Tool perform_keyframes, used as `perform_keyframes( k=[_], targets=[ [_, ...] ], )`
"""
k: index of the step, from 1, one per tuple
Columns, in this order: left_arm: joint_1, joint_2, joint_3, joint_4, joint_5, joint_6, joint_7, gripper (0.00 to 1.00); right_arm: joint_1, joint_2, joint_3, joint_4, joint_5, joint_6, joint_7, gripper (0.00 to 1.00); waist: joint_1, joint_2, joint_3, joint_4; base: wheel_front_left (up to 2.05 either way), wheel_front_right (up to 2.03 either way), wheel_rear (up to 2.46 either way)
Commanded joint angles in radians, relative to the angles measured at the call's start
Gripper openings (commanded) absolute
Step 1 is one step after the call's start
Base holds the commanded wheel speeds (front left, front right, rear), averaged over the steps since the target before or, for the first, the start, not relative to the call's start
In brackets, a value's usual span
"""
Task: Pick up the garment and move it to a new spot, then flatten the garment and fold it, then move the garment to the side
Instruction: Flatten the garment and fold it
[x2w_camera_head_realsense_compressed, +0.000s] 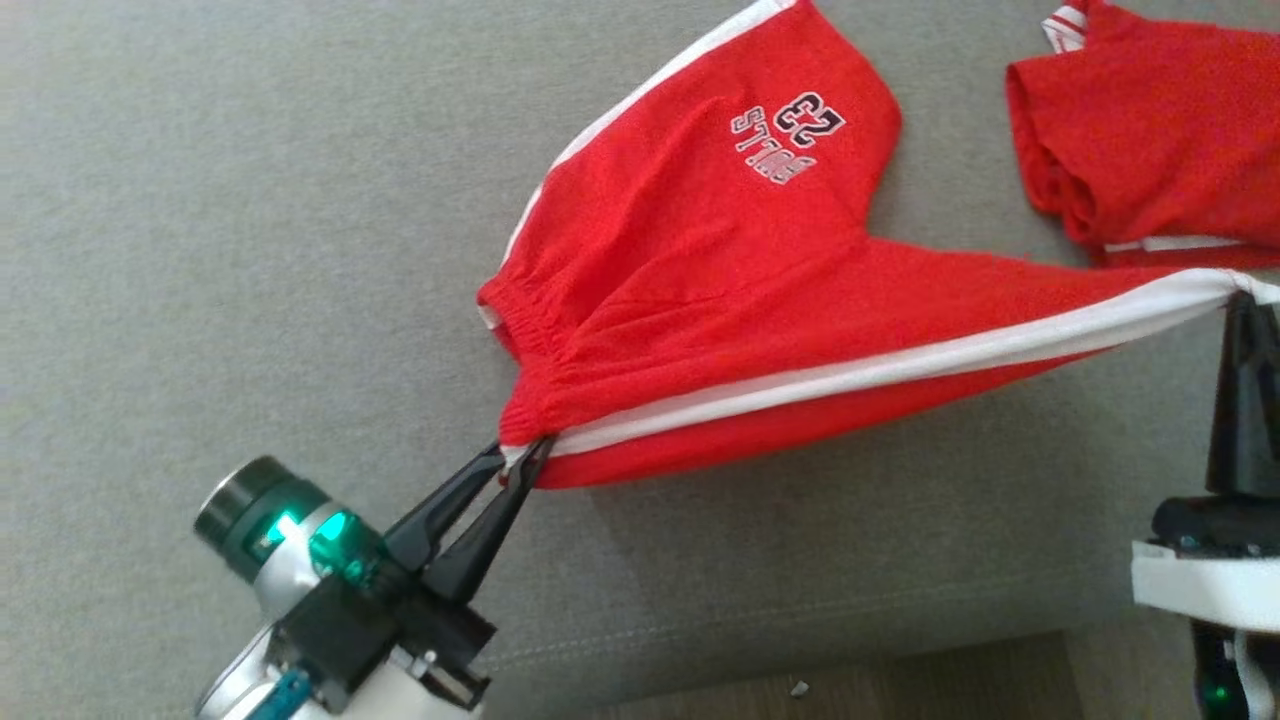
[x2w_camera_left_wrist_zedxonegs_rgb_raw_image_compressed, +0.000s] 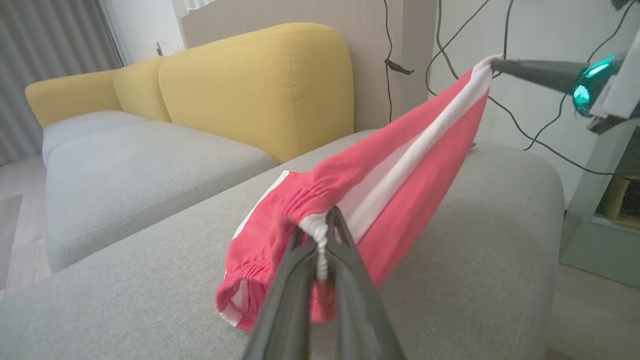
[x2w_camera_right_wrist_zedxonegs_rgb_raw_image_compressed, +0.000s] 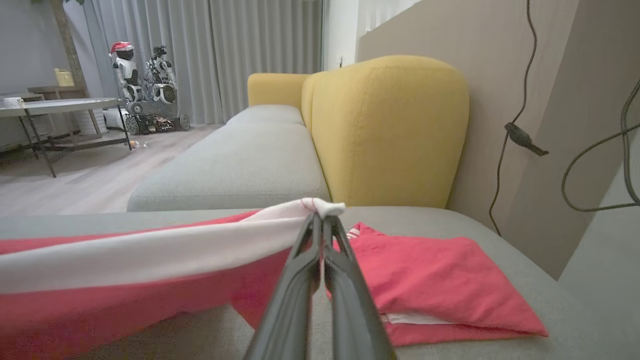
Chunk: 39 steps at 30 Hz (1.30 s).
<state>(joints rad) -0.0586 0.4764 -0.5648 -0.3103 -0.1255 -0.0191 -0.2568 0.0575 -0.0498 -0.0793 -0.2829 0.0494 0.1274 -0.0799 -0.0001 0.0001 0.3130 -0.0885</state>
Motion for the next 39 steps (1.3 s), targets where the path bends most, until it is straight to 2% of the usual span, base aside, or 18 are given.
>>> perform_keyframes(
  k=[1,5,8,16,21,27,36,37,39],
  targets=[
    [-0.048,-0.001,0.044,-0.025,-0.013,-0.013,-0.005,0.00,-0.043,-0.013,0.012,-0.022,-0.010,0.003,0.020,0.00,0.0001,-0.0001,0.005,0.017,0.00,0.00,0.00],
    [-0.124,-0.076,0.027,0.043,-0.084,-0.065,-0.005,0.00,-0.157,-0.037,0.019,0.065,0.008,0.003,0.063,0.00,0.0001,-0.0001,0.031,0.055,0.00,0.00,0.00],
    [-0.208,-0.123,-0.016,0.126,-0.130,-0.096,-0.005,0.00,-0.245,-0.083,0.010,0.156,0.017,0.003,0.107,0.00,0.0001,-0.0001,0.053,0.100,0.00,0.00,0.00],
    [-0.375,-0.230,-0.087,0.344,-0.369,-0.111,-0.004,0.00,-0.474,-0.216,0.064,0.342,0.032,0.003,0.249,0.00,0.0001,-0.0001,0.094,0.182,0.00,0.00,0.00],
    [-0.461,-0.255,-0.079,0.456,-0.431,-0.111,-0.004,0.00,-0.608,-0.273,0.121,0.442,0.048,0.003,0.335,0.00,0.0001,-0.0001,0.122,0.221,0.00,0.00,0.00],
    [-0.515,-0.292,-0.050,0.516,-0.461,-0.111,-0.005,0.00,-0.726,-0.309,0.161,0.527,0.035,0.003,0.381,0.00,0.0001,-0.0001,0.161,0.244,0.00,0.00,0.00],
    [-0.573,-0.310,-0.032,0.580,-0.494,-0.111,-0.005,0.00,-0.870,-0.332,0.232,0.653,0.051,0.003,0.395,0.00,0.0001,-0.0001,0.203,0.250,0.00,0.00,0.00],
    [-0.575,-0.312,-0.029,0.583,-0.493,-0.111,-0.005,0.00,-0.883,-0.332,0.239,0.667,0.053,0.003,0.390,0.17,0.0001,-0.0001,0.206,0.249,0.00,0.00,0.00],
    [-0.578,-0.315,-0.027,0.587,-0.493,-0.112,-0.005,0.00,-0.903,-0.330,0.257,0.695,0.059,0.003,0.376,0.33,0.0001,-0.0001,0.208,0.248,0.00,0.00,0.00]
  ],
)
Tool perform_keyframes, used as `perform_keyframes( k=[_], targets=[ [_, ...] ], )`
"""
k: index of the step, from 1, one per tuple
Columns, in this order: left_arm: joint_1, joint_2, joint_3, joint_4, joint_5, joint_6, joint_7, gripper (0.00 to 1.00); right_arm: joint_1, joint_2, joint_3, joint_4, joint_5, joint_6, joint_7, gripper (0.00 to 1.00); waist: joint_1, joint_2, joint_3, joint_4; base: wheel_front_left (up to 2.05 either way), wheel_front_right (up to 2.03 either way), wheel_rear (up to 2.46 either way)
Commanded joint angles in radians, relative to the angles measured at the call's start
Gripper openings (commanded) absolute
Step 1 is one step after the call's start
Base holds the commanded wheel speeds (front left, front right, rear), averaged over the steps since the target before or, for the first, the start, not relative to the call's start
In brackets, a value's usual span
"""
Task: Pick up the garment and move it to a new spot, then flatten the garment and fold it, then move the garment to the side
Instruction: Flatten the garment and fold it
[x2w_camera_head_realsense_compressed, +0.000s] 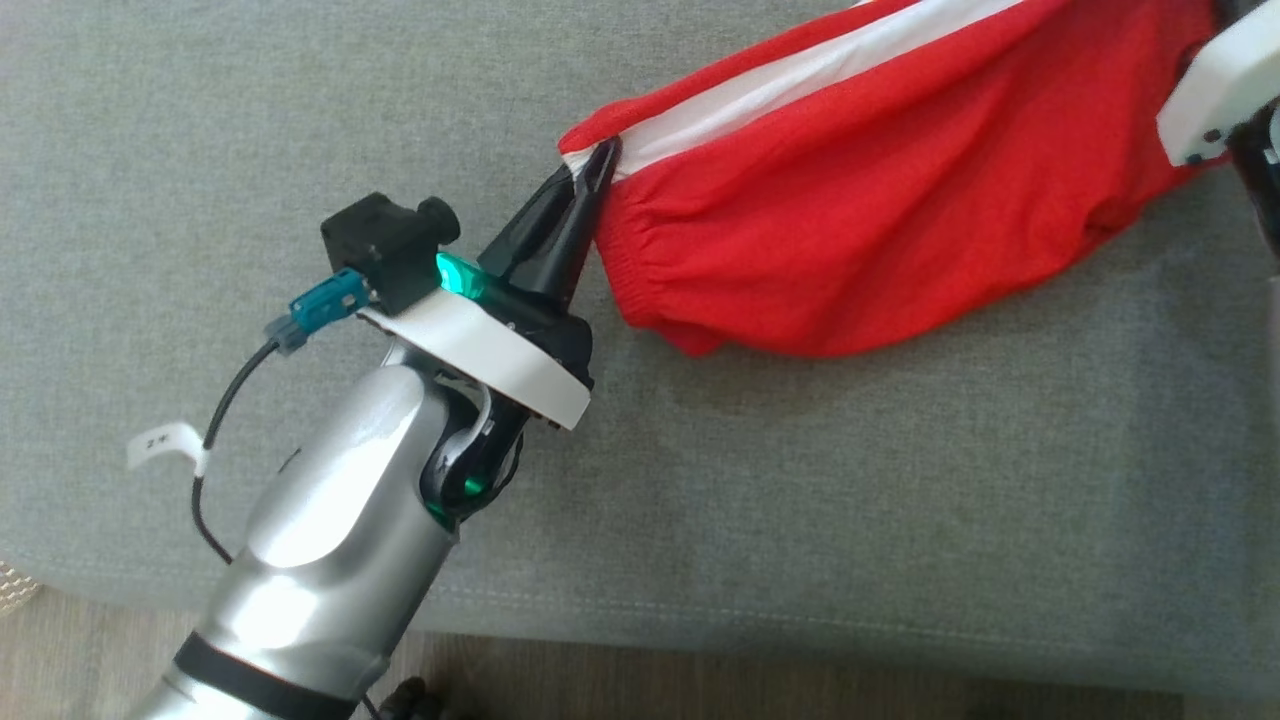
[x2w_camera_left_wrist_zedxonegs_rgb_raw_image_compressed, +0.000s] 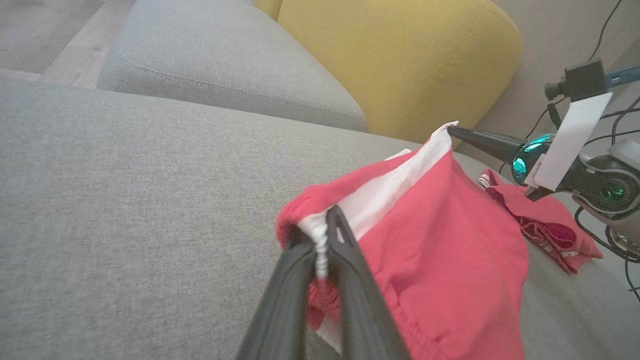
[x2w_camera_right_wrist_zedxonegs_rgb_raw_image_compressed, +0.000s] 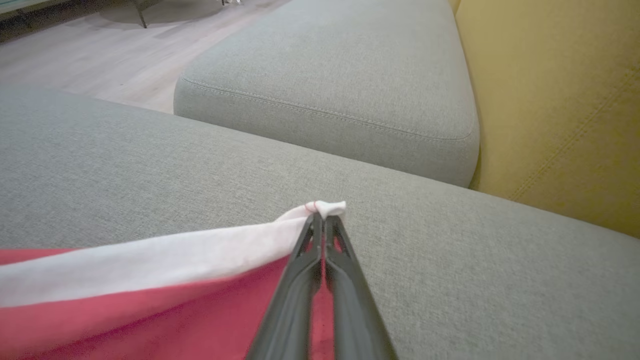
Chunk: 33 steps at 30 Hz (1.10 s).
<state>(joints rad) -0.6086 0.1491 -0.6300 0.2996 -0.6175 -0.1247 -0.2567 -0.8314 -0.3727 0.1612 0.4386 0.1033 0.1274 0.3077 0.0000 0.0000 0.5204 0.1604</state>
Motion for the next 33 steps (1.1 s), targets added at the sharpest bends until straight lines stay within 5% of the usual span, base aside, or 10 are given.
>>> perform_keyframes(
  k=[1,2,3,8,17,24,33],
  targets=[
    [-0.028,0.011,0.040,-0.022,-0.001,-0.006,-0.005,0.22,-0.021,-0.007,0.026,-0.015,0.006,0.003,-0.021,0.80,0.0000,0.0000,0.000,-0.001,0.00,0.00,0.00],
    [-0.026,0.008,0.046,-0.017,0.002,-0.006,-0.005,0.84,-0.030,-0.005,0.036,0.001,0.007,0.003,-0.054,1.00,0.0000,0.0000,-0.002,-0.002,0.00,0.00,0.00],
    [-0.024,0.006,0.051,-0.015,0.006,-0.006,-0.005,1.00,-0.030,-0.002,0.036,0.007,0.009,0.003,-0.073,1.00,0.0000,0.0000,-0.005,-0.001,0.00,0.00,0.00],
    [0.024,-0.008,0.103,-0.022,0.081,0.002,-0.005,1.00,0.030,0.014,0.024,-0.010,0.023,0.003,-0.185,1.00,0.0000,0.0000,-0.043,-0.001,0.00,0.00,0.00],
    [0.258,-0.031,0.241,-0.184,0.294,0.157,-0.005,1.00,0.279,0.090,0.014,-0.056,0.074,0.003,-0.304,1.00,0.0000,0.0000,-0.148,-0.011,0.00,0.00,0.00],
    [0.424,-0.062,0.279,-0.345,0.454,0.239,-0.005,1.00,0.300,0.063,-0.081,0.025,0.070,0.003,-0.284,1.00,0.0000,0.0000,-0.193,0.048,0.00,0.00,0.00],
    [0.485,-0.089,0.257,-0.382,0.482,0.237,-0.005,1.00,0.209,0.003,-0.226,0.197,0.000,0.003,-0.109,1.00,0.0000,0.0000,-0.188,0.145,0.00,0.00,0.00]
  ],
)
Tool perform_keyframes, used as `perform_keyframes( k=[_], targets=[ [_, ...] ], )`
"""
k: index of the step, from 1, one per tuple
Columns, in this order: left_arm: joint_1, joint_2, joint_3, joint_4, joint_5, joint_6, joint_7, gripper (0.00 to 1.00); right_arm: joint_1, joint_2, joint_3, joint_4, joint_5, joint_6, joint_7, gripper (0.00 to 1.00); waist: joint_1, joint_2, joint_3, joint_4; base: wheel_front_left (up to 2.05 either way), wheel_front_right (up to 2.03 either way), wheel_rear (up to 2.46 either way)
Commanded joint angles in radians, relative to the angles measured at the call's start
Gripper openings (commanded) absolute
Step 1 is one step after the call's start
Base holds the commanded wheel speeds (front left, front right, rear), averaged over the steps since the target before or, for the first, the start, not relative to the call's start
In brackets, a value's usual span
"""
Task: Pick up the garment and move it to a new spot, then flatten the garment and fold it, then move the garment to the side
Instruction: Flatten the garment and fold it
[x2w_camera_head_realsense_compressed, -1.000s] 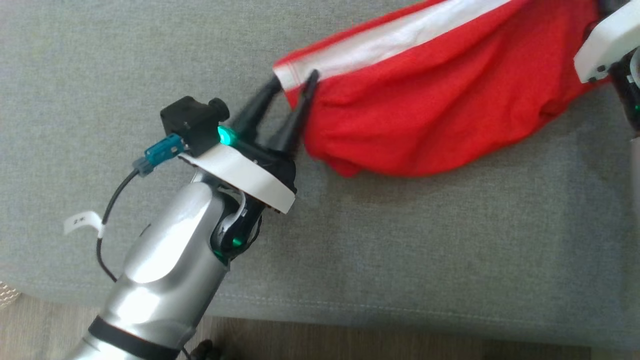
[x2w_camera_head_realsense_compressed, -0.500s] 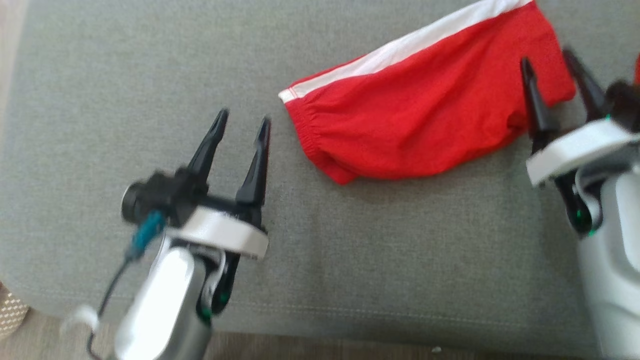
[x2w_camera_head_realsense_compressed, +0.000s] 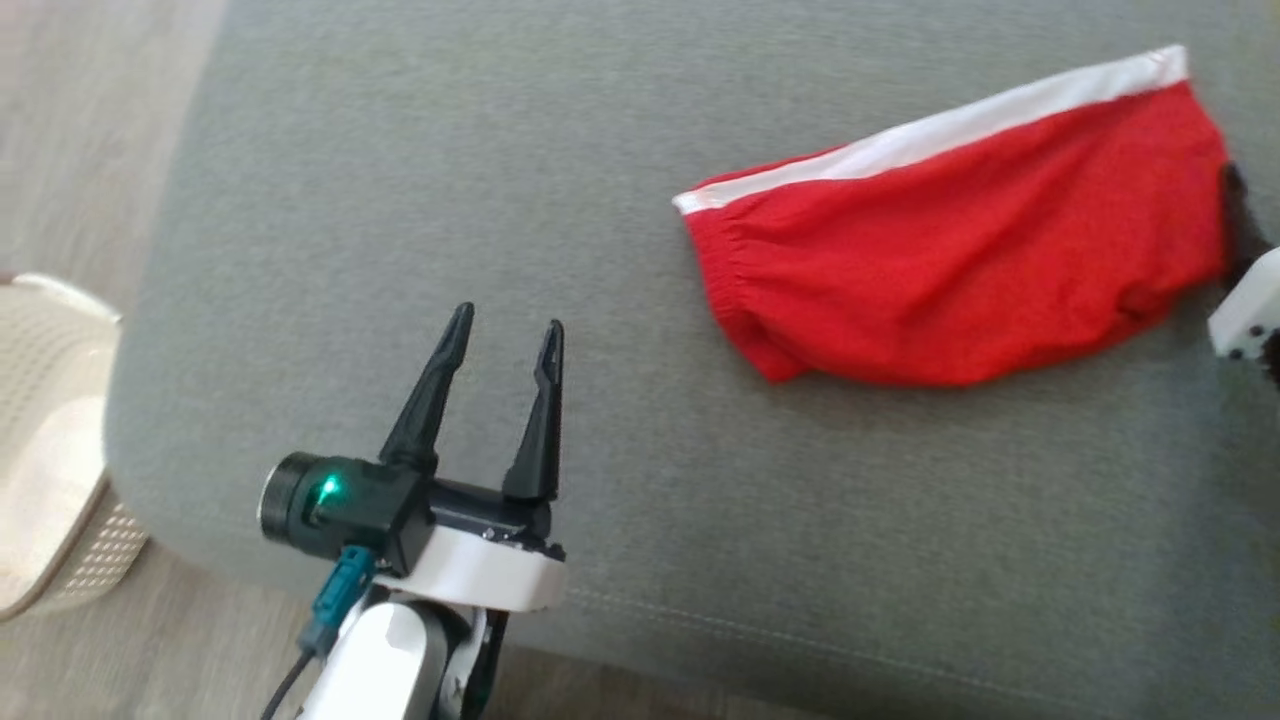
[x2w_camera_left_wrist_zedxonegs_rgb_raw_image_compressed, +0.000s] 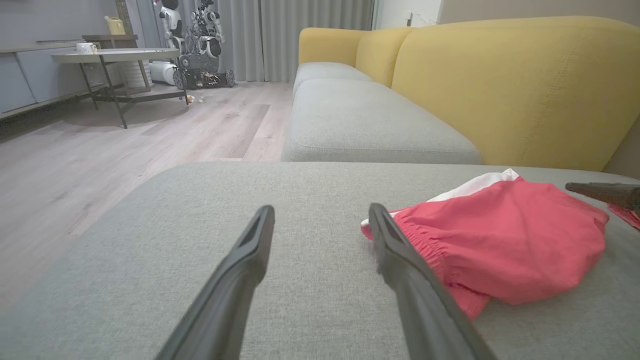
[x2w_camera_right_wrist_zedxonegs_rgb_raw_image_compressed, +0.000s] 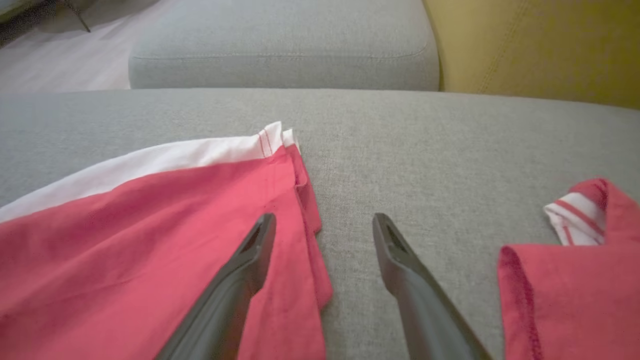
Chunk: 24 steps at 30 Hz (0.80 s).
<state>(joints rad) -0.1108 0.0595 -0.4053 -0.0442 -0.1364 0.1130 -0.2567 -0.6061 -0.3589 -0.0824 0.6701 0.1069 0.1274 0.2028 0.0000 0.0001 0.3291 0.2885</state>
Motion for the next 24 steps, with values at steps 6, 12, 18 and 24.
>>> perform_keyframes(
  k=[6,12,18,24],
  targets=[
    [-0.011,-0.007,0.019,-0.041,-0.010,-0.017,-0.005,1.00,-0.073,0.003,-0.060,0.089,-0.048,0.003,0.107,1.00,0.0000,-0.0001,0.015,0.046,0.00,0.00,0.00],
    [-0.013,-0.009,0.030,-0.051,-0.010,-0.018,-0.005,1.00,-0.107,0.039,-0.044,0.128,-0.027,0.003,0.143,0.00,0.0000,-0.0001,0.026,0.036,0.00,0.00,0.00],
    [-0.009,-0.009,0.042,-0.037,0.004,-0.025,-0.005,1.00,-0.107,0.052,-0.019,0.102,0.018,0.003,0.066,0.00,0.0000,-0.0001,0.012,-0.019,0.00,0.00,0.00],
    [0.007,-0.009,0.073,-0.032,0.012,-0.032,-0.005,1.00,-0.065,0.062,0.012,0.030,0.031,0.003,0.017,0.00,0.0000,-0.0001,-0.018,-0.105,0.00,0.00,0.00]
  ],
)
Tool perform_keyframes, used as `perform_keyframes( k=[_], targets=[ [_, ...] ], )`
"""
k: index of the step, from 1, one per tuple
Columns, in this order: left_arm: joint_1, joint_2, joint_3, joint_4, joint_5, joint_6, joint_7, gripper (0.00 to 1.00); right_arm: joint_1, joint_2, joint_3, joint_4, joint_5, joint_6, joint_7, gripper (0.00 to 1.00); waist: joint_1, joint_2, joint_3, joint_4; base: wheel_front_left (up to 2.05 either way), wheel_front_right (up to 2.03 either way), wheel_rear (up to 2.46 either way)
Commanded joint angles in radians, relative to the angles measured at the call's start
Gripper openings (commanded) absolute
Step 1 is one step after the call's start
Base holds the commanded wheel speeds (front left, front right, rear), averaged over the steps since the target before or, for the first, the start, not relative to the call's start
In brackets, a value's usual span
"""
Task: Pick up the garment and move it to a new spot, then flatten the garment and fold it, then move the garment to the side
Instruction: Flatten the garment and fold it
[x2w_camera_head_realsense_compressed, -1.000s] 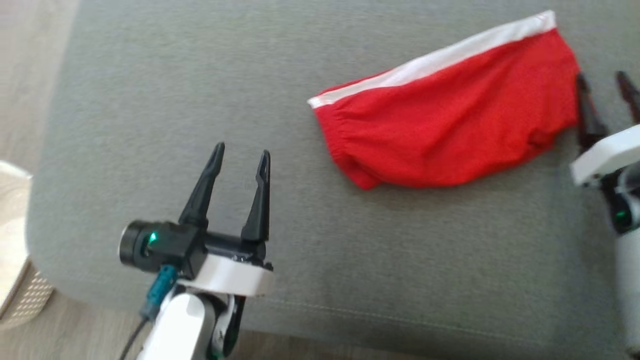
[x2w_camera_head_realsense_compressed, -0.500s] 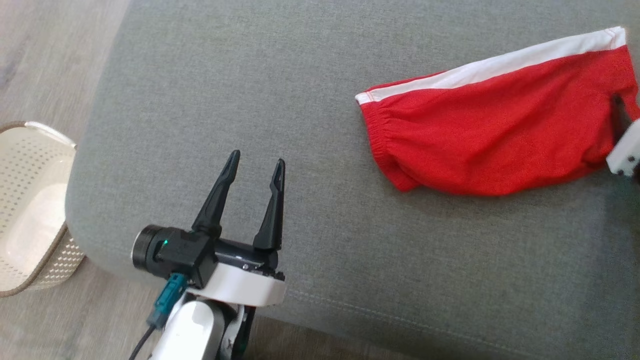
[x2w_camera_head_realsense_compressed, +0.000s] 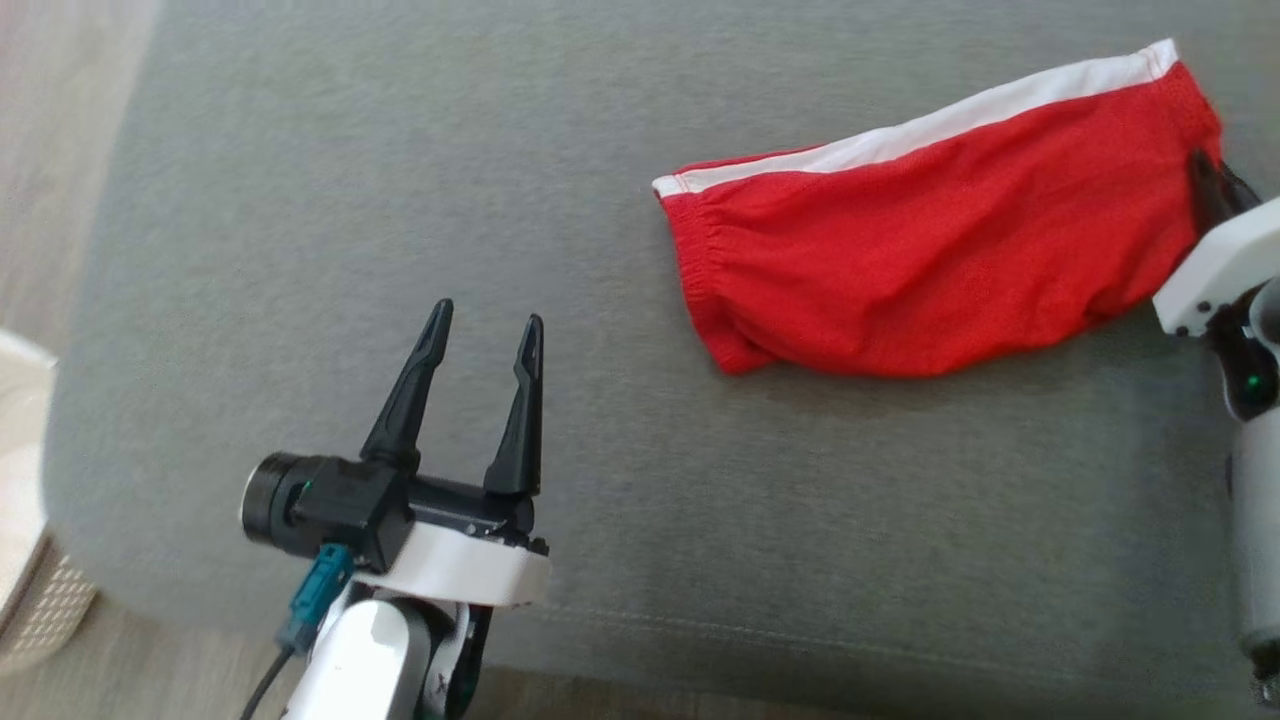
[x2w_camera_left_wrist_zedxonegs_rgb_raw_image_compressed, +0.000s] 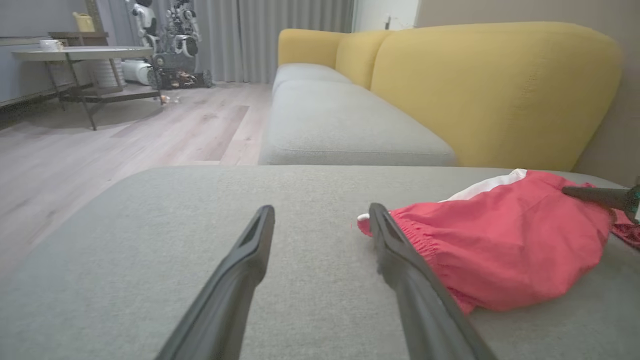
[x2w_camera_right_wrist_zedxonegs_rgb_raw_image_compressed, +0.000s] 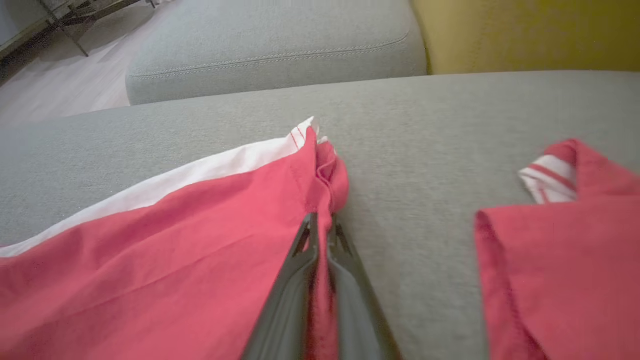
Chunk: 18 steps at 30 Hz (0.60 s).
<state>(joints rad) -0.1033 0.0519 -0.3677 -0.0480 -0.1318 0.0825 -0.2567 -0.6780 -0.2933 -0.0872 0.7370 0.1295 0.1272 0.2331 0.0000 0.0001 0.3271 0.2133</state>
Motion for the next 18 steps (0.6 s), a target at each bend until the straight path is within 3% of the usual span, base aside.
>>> perform_keyframes(
  k=[1,10,18],
  targets=[
    [0.001,-0.001,0.038,-0.028,0.008,-0.007,-0.005,1.00,0.017,-0.008,0.018,-0.053,0.010,0.003,-0.013,0.00,0.0000,-0.0001,-0.020,-0.042,0.00,0.00,0.00],
    [-0.008,-0.002,0.041,-0.043,-0.022,-0.030,-0.005,1.00,0.073,-0.067,-0.006,-0.202,-0.037,0.003,0.019,0.00,0.0000,-0.0001,-0.027,-0.089,0.00,0.00,0.00],
    [0.005,-0.002,0.042,-0.034,-0.061,-0.034,-0.005,1.00,0.085,-0.056,0.083,-0.367,-0.145,0.003,0.062,0.00,0.0000,-0.0001,-0.042,-0.082,0.00,0.00,0.00]
  ],
)
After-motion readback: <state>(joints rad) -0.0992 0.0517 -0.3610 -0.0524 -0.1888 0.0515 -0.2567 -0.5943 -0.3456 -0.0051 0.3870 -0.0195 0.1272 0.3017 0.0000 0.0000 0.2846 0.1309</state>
